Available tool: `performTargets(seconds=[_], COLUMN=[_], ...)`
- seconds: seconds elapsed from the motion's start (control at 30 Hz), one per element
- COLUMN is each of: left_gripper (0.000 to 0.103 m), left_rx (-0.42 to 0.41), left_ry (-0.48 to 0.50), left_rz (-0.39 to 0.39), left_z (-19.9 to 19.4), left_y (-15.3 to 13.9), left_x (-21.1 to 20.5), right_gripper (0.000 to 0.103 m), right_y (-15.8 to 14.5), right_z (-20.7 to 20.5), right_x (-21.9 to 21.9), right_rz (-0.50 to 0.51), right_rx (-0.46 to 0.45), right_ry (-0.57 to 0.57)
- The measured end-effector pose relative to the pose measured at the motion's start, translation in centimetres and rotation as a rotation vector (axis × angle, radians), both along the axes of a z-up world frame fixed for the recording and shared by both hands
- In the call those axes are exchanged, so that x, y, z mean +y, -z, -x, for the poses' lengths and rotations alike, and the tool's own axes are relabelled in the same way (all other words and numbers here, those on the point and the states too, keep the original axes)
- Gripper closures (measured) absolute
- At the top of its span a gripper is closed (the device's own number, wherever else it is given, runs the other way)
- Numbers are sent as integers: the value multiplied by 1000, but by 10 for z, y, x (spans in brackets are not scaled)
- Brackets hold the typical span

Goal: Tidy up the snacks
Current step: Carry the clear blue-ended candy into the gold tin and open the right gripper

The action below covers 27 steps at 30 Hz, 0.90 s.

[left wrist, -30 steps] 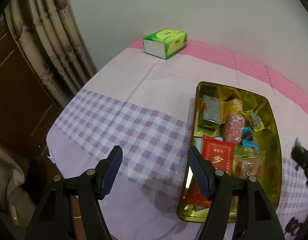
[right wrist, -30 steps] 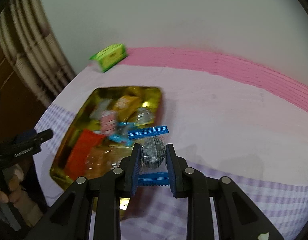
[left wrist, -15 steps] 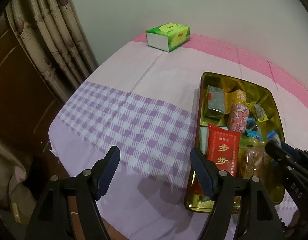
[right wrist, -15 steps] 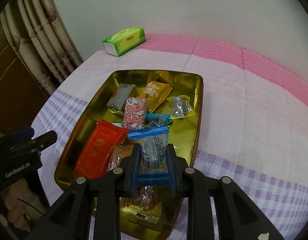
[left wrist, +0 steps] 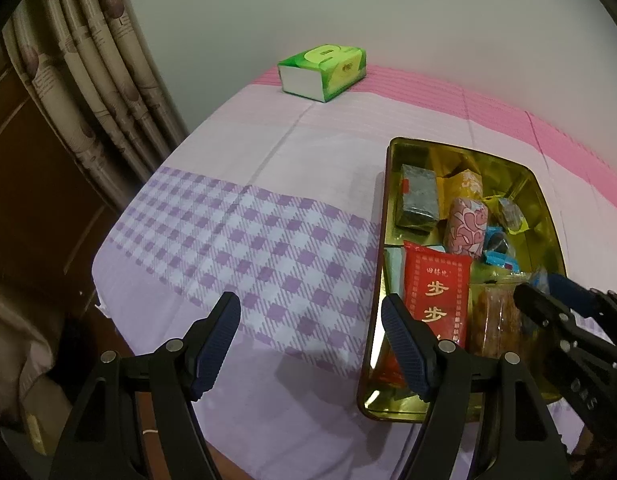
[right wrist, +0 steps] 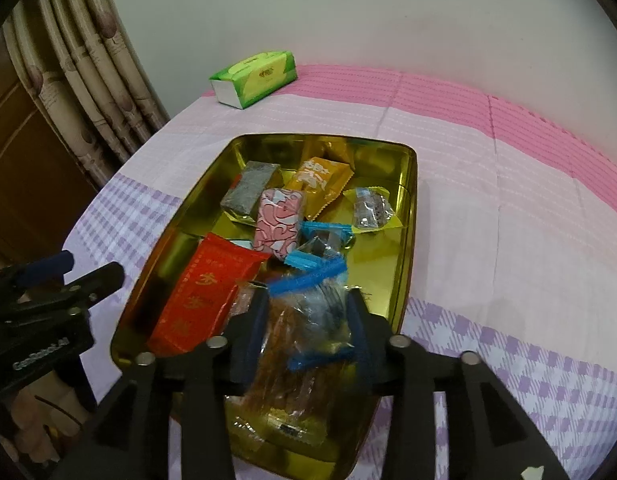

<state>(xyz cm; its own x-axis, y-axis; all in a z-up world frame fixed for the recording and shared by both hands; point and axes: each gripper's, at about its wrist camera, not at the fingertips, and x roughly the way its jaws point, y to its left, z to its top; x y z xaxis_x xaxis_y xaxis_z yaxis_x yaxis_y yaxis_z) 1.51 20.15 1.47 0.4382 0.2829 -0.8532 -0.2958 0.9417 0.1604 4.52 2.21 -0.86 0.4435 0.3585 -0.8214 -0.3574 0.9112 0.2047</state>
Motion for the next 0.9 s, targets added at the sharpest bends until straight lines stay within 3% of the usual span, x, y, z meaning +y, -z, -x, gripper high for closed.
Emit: performTargets(seconds=[0.2, 0.4, 0.9], left_gripper=[30, 30, 30], left_rx=[4, 9, -17], left_ry=[10, 22, 36], left_rz=[-17, -25, -56], left_z=[0, 0, 2], left_y=[1, 2, -3], left_x=[-3, -6, -12], right_gripper=[29, 11, 7], right_y=[-14, -21, -13], right_z=[14, 39, 51], right_x=[-1, -4, -2], right_rz=[-2, 62, 64], right_rx=[-16, -30, 17], right_ry=[-8, -15, -44])
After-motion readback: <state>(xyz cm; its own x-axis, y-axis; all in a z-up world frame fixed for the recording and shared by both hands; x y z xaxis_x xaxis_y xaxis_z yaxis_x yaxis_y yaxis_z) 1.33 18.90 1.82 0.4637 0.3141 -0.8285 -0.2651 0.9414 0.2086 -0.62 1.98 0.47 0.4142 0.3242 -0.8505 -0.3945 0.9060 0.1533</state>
